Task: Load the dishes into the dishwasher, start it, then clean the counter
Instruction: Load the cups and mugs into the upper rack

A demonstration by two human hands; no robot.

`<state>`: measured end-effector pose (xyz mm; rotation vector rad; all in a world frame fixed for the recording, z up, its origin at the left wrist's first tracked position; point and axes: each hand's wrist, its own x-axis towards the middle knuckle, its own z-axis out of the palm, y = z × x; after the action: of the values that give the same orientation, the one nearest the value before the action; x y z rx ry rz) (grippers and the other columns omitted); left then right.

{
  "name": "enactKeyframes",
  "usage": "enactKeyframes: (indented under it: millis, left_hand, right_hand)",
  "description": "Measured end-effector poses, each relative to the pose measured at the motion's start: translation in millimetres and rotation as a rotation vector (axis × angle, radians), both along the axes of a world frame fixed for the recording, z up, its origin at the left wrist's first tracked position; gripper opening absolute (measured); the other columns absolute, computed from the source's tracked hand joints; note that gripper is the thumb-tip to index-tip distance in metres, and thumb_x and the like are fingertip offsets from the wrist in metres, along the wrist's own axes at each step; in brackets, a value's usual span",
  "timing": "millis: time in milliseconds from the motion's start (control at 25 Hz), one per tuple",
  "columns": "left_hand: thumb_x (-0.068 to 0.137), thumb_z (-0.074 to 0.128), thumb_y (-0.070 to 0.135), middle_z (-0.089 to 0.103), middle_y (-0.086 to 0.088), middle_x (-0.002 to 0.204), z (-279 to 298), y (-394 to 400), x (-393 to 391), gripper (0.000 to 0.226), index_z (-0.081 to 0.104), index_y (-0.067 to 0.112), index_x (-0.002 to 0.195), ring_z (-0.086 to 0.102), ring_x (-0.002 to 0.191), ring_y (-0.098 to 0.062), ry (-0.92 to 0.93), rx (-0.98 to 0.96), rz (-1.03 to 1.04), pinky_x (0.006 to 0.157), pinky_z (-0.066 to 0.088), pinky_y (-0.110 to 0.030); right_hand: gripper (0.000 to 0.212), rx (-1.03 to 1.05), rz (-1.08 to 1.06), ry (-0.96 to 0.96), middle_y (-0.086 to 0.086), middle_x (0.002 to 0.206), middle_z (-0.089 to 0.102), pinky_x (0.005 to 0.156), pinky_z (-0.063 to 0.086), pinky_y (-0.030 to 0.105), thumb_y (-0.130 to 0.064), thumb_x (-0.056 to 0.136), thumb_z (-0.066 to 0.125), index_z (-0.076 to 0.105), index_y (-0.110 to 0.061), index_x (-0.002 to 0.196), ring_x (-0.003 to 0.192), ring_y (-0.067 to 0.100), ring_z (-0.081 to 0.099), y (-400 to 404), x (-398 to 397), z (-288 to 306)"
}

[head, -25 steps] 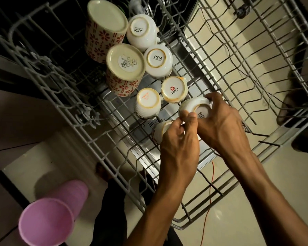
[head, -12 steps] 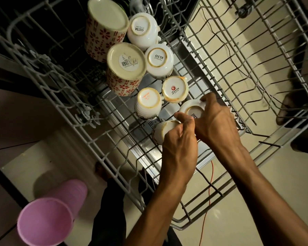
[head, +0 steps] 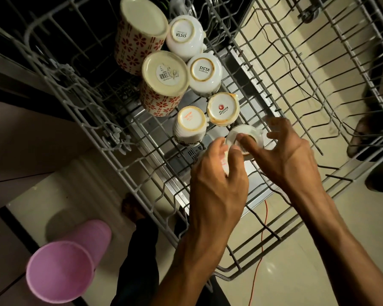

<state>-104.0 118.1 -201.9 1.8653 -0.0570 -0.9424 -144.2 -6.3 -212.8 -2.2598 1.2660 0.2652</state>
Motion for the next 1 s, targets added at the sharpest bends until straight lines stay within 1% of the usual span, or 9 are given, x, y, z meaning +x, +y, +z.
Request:
enactKeyframes:
  millis: [160, 280, 360, 440, 560, 680, 800, 880, 1000]
  left_hand:
    - [0.093, 0.035, 0.042, 0.047, 0.002, 0.145, 6, 9, 4, 0.056, 0.042, 0.019, 0.143, 0.041, 0.133, -0.007, -0.304, 0.077, -0.098, 0.108, 0.040, -0.028]
    - [0.093, 0.037, 0.039, 0.045, 0.002, 0.147, 14, 18, 6, 0.055, 0.042, 0.018, 0.144, 0.037, 0.136, -0.006, -0.370, 0.112, -0.100, 0.108, 0.025, -0.009]
    - [0.094, 0.037, 0.038, 0.042, 0.002, 0.149, 27, 24, 7, 0.055, 0.040, 0.018, 0.145, 0.033, 0.137, -0.006, -0.406, 0.127, -0.114, 0.103, 0.015, 0.000]
    - [0.095, 0.038, 0.036, 0.042, -0.003, 0.150, 40, 32, 8, 0.055, 0.039, 0.013, 0.145, 0.033, 0.139, -0.011, -0.466, 0.137, -0.128, 0.109, 0.020, -0.010]
    - [0.095, 0.041, 0.032, 0.044, -0.008, 0.148, 63, 44, 12, 0.054, 0.043, 0.008, 0.143, 0.037, 0.139, -0.017, -0.522, 0.118, -0.101, 0.114, 0.033, -0.033]
    - [0.095, 0.040, 0.034, 0.046, -0.008, 0.147, 92, 61, 18, 0.055, 0.044, 0.006, 0.142, 0.038, 0.138, -0.017, -0.576, 0.109, -0.053, 0.114, 0.031, -0.028]
    - [0.094, 0.041, 0.034, 0.042, -0.007, 0.150, 125, 82, 29, 0.056, 0.041, 0.007, 0.144, 0.033, 0.141, -0.016, -0.582, 0.120, -0.001, 0.114, 0.028, -0.025]
    - [0.094, 0.041, 0.035, 0.038, -0.004, 0.152, 149, 97, 36, 0.057, 0.038, 0.011, 0.146, 0.029, 0.143, -0.014, -0.556, 0.129, 0.037, 0.116, 0.026, -0.026]
    - [0.094, 0.041, 0.037, 0.036, -0.003, 0.153, 190, 124, 51, 0.058, 0.038, 0.012, 0.147, 0.028, 0.144, -0.013, -0.582, 0.136, 0.112, 0.117, 0.026, -0.031]
  right_hand:
    - [0.063, -0.008, -0.042, -0.121, 0.003, 0.129, 0.062, 0.080, 0.046, 0.030, -0.059, 0.086, 0.058, 0.047, -0.022, 0.134, 0.086, 0.010, 0.053, 0, -17, 23]
    - [0.059, -0.024, -0.048, -0.159, 0.001, 0.128, 0.063, 0.080, 0.047, 0.029, -0.056, 0.088, 0.058, 0.048, -0.021, 0.134, 0.078, 0.004, 0.055, 4, -24, 41]
    - [0.052, -0.001, -0.011, -0.192, -0.001, 0.125, 0.064, 0.071, 0.047, 0.022, -0.050, 0.091, 0.057, 0.051, -0.019, 0.132, 0.071, -0.008, 0.053, 9, -24, 54]
    - [0.045, 0.050, 0.093, -0.217, -0.003, 0.117, 0.066, 0.066, 0.044, 0.012, -0.045, 0.094, 0.053, 0.054, -0.016, 0.129, 0.075, -0.011, 0.053, 19, -19, 68]
    - [0.040, 0.057, 0.269, -0.278, -0.012, 0.105, 0.063, 0.073, 0.041, 0.005, -0.045, 0.098, 0.047, 0.059, -0.017, 0.123, 0.083, -0.011, 0.055, 35, -4, 94]
    - [0.042, 0.061, 0.386, -0.343, -0.008, 0.114, 0.067, 0.080, 0.039, 0.005, -0.049, 0.100, 0.042, 0.060, -0.019, 0.124, 0.100, 0.000, 0.059, 52, 13, 125]
    - [0.047, 0.078, 0.451, -0.395, -0.004, 0.123, 0.065, 0.079, 0.036, 0.000, -0.049, 0.100, 0.040, 0.057, -0.017, 0.130, 0.104, 0.000, 0.055, 73, 30, 158]
    - [0.050, 0.083, 0.513, -0.424, -0.001, 0.133, 0.059, 0.089, 0.036, 0.004, -0.049, 0.100, 0.039, 0.052, -0.016, 0.136, 0.115, 0.003, 0.051, 89, 39, 179]
    - [0.050, 0.086, 0.583, -0.489, -0.001, 0.142, 0.052, 0.105, 0.040, 0.026, -0.048, 0.101, 0.041, 0.047, -0.018, 0.141, 0.129, 0.007, 0.044, 113, 53, 215]
